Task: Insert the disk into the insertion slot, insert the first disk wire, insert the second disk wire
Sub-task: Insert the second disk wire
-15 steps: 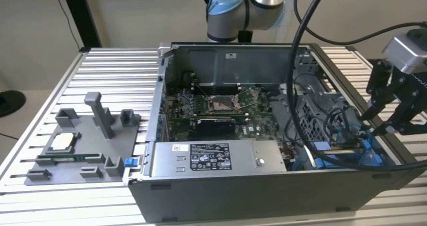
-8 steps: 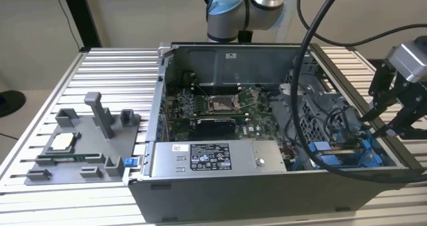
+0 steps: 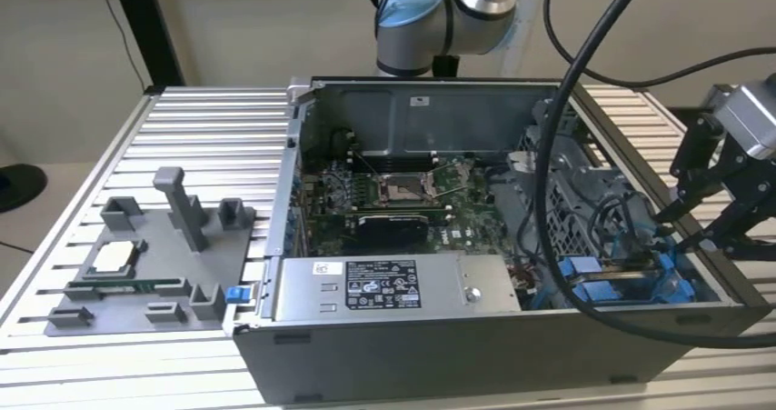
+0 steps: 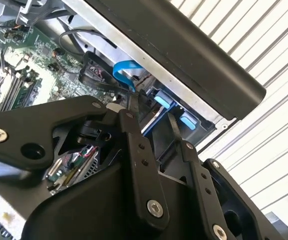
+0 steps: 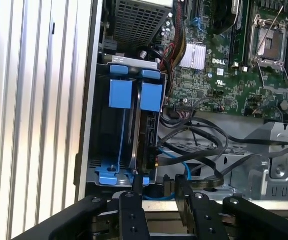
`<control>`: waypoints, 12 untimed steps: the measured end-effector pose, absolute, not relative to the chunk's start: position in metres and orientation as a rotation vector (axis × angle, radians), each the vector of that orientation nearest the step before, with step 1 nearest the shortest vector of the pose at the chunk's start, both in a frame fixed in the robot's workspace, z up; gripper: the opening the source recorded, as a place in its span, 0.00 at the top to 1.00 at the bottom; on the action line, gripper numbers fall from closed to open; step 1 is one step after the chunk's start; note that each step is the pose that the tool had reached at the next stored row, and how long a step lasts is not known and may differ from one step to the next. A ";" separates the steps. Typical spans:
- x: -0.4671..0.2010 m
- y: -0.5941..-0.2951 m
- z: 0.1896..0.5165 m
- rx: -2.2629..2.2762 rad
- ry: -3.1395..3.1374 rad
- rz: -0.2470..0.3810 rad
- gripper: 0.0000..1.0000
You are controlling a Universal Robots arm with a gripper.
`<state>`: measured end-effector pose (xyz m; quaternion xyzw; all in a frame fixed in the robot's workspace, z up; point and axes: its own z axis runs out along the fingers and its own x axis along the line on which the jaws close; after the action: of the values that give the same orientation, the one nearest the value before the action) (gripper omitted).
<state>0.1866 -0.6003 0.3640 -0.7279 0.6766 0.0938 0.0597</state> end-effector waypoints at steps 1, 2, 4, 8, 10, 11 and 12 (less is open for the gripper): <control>0.187 -0.600 0.364 -2.204 2.048 0.284 0.00; 0.187 -0.600 0.364 -2.204 2.048 0.284 0.00; 0.187 -0.600 0.364 -2.204 2.048 0.285 0.00; 0.187 -0.600 0.363 -2.202 2.049 0.288 0.00; 0.187 -0.600 0.361 -2.198 2.050 0.292 0.00; 0.187 -0.600 0.361 -2.196 2.050 0.294 0.00; 0.187 -0.600 0.361 -2.194 2.049 0.297 0.00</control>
<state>0.1867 -0.6003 0.3607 -0.7259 0.6779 0.0982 0.0625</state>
